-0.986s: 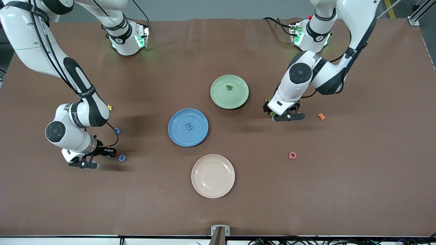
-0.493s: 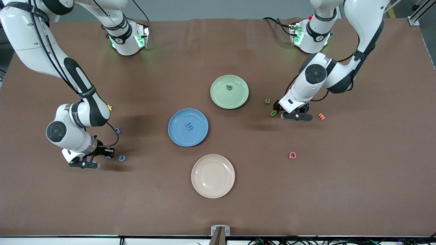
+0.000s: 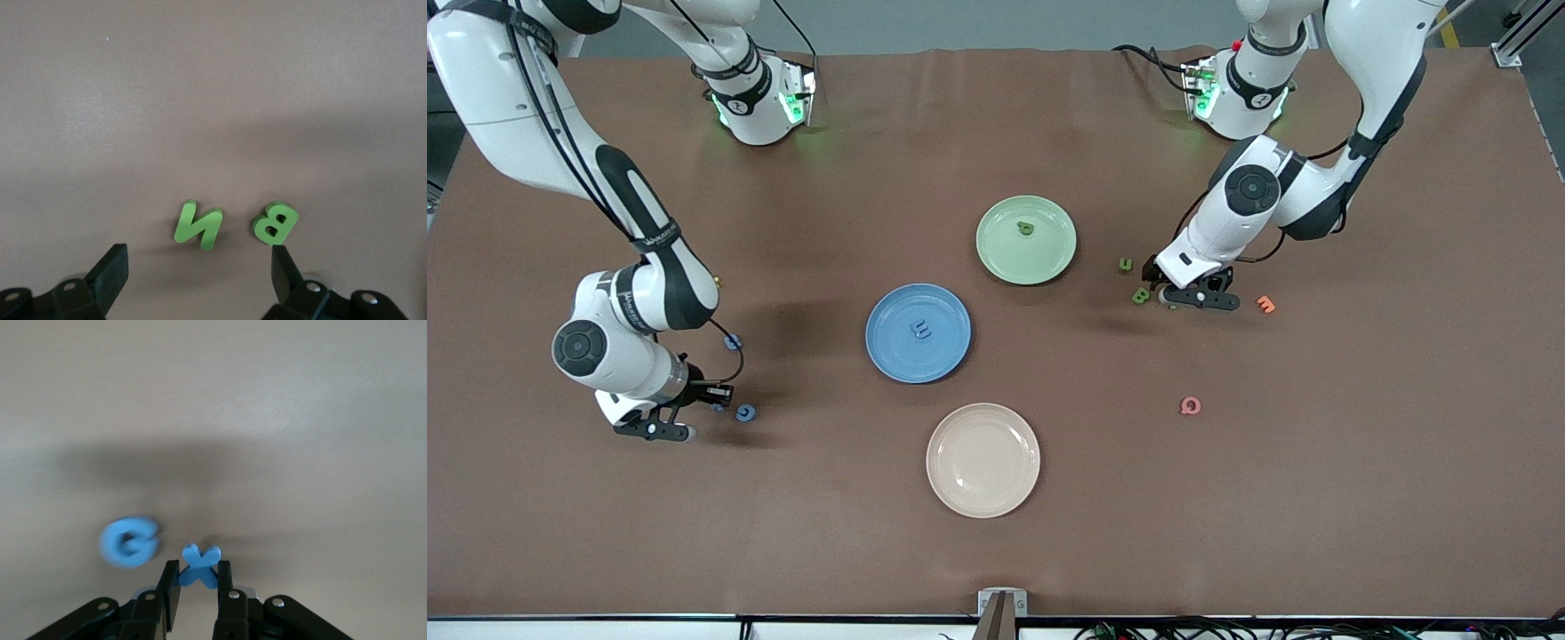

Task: Sort letters by color into matching plates
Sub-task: 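Grasp green N with the left gripper while the right gripper places x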

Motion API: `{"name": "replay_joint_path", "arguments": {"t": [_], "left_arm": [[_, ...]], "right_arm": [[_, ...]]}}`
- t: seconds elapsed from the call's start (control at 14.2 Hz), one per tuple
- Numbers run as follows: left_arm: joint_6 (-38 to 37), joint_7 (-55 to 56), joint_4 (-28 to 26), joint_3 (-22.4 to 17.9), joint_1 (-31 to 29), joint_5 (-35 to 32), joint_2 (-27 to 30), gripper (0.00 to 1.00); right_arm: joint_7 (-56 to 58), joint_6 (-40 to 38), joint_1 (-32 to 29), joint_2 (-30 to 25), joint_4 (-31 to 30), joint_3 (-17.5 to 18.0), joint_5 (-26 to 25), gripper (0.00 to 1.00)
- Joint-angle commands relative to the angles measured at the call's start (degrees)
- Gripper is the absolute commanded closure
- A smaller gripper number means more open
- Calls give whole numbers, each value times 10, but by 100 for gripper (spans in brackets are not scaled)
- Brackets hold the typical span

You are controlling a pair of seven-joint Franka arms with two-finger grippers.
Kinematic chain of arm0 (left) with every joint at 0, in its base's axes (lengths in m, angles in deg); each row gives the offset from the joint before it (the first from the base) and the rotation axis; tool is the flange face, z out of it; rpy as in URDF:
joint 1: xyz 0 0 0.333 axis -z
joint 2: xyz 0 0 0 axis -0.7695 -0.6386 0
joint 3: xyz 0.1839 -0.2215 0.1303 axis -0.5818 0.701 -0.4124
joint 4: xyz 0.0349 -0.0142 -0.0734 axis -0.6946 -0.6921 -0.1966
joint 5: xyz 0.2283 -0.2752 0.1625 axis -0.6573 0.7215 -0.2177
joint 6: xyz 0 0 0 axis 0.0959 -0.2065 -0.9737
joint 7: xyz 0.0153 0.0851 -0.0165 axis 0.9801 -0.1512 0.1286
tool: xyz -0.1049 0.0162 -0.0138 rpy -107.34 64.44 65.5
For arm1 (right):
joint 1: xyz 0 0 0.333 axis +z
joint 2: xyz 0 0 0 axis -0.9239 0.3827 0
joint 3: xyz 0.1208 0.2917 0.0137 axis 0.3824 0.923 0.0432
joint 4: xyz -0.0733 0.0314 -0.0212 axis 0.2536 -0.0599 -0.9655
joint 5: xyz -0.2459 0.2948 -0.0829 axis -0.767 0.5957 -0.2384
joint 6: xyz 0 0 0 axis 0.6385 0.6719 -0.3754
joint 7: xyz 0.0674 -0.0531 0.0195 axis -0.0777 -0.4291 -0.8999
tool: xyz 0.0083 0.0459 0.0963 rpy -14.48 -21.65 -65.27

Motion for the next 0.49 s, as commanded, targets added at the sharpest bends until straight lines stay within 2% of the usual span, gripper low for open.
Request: {"name": "replay_joint_path", "arguments": {"t": [0.0,0.14,0.42], "left_arm": [[16,-1,-8,4,-26,-42,-14,10],[16,-1,-7,4,-27,-49,-26,17],[30,0,-3,4,-27,-60,-44,27]], "right_arm": [[-157,-40,3,-38,-11,82,-8,100],[-276,-38,18,-37,-9,134,-9,100],[-442,-13,116,-34,-6,138,-11,100]]}}
